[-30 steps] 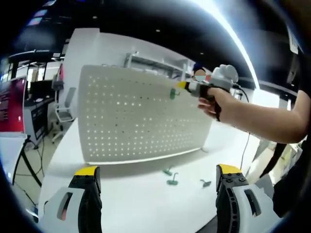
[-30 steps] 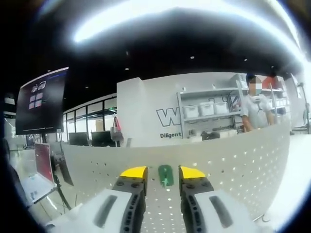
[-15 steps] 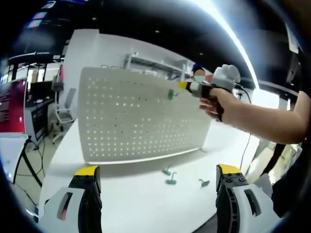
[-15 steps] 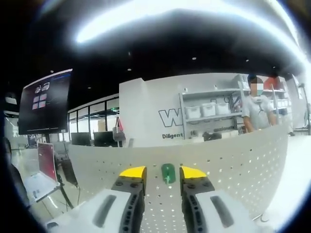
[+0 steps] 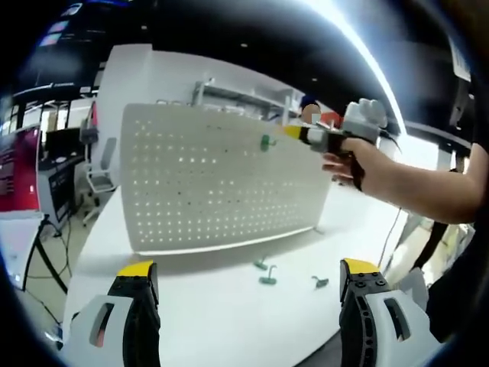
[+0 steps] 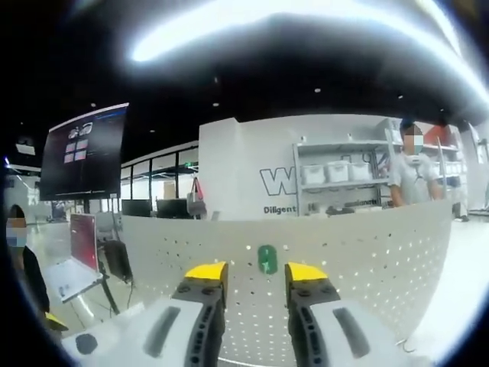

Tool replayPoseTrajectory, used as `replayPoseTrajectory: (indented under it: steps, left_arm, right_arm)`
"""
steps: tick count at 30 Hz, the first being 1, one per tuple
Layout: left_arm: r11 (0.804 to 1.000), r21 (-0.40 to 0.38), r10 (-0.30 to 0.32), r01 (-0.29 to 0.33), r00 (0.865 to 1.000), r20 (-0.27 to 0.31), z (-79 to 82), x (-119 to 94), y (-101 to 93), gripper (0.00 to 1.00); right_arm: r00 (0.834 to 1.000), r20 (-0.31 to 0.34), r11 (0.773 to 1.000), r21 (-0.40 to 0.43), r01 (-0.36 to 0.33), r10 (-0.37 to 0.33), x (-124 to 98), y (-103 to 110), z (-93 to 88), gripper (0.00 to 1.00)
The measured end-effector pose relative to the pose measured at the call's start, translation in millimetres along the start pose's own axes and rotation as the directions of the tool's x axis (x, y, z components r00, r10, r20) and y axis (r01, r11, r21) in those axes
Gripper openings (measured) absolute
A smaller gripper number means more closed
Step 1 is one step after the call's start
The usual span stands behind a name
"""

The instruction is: Insert the hook assembly into the mounting plate slot until the hook locks in place.

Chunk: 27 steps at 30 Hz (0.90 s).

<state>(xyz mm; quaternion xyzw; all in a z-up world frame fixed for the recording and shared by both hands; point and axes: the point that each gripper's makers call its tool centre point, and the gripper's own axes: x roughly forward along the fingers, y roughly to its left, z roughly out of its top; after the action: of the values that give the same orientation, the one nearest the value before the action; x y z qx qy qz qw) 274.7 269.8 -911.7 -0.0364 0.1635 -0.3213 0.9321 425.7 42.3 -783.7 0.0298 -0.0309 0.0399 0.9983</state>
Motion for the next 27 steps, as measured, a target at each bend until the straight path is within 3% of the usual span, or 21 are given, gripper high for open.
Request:
replayPoseTrajectory:
  steps: [15,23,27]
  left_arm:
    - [1.0,-0.009,0.014,-0.014,1.0,-0.028,-9.7,-3,0.8,1.0]
    - [1.0,-0.01,0.021,-0.022,0.999,-0.049,-16.0,-6,1.2,1.0]
    - [1.0,-0.011,0.024,-0.025,0.998,-0.055,-19.2,-8,1.5,1.0]
  right_arm:
    - [0.994,-0.087,0.996,-0.052,-0.075,0.07,-46,-1,-36.6,0.29]
    - [0.977,-0.164,0.983,-0.099,-0.155,0.137,-84,9,-66.4,0.3]
    - [0.966,-0.204,0.98,-0.082,-0.179,0.16,-102,12,-83.7,0.31]
